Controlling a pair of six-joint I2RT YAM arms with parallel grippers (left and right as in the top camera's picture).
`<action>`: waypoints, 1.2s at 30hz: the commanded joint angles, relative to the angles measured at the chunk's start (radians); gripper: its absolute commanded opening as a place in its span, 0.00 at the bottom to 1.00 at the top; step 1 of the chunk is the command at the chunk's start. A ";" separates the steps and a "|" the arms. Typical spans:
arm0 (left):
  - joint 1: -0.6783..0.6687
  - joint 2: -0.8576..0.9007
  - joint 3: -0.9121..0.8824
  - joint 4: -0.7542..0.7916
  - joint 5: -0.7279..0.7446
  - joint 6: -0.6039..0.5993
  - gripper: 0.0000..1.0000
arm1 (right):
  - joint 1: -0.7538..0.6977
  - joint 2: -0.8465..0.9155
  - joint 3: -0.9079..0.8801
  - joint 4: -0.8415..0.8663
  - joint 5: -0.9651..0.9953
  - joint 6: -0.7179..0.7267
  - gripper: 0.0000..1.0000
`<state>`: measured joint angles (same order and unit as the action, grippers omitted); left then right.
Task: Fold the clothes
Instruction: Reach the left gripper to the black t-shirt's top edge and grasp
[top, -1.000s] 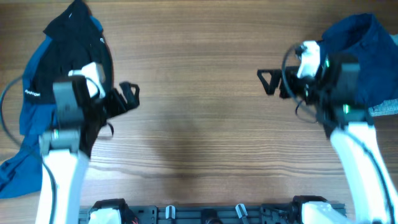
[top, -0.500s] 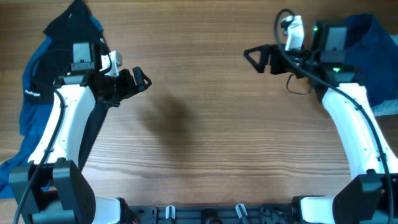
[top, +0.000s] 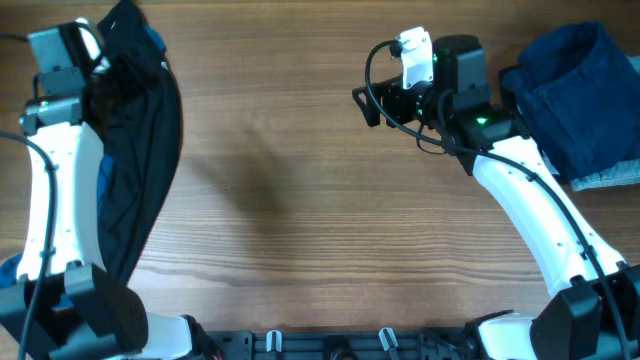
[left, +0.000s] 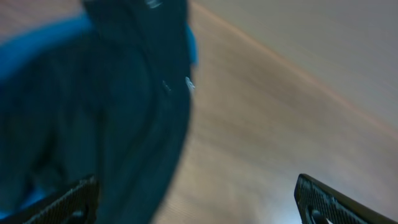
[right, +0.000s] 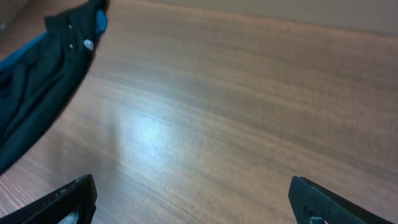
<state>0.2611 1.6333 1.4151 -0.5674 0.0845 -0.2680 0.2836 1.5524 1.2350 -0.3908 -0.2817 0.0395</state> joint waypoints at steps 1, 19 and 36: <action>0.066 0.132 0.008 0.082 -0.075 0.000 0.99 | 0.002 0.017 0.020 -0.043 0.024 -0.003 0.99; 0.115 0.450 0.008 0.311 -0.082 0.029 0.81 | 0.002 0.082 0.019 -0.135 0.023 -0.002 1.00; 0.102 0.460 0.011 0.266 -0.086 -0.003 0.04 | 0.002 0.086 0.019 -0.134 0.023 0.024 0.99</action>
<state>0.3779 2.1067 1.4189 -0.2848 -0.0174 -0.2462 0.2836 1.6218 1.2350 -0.5312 -0.2680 0.0479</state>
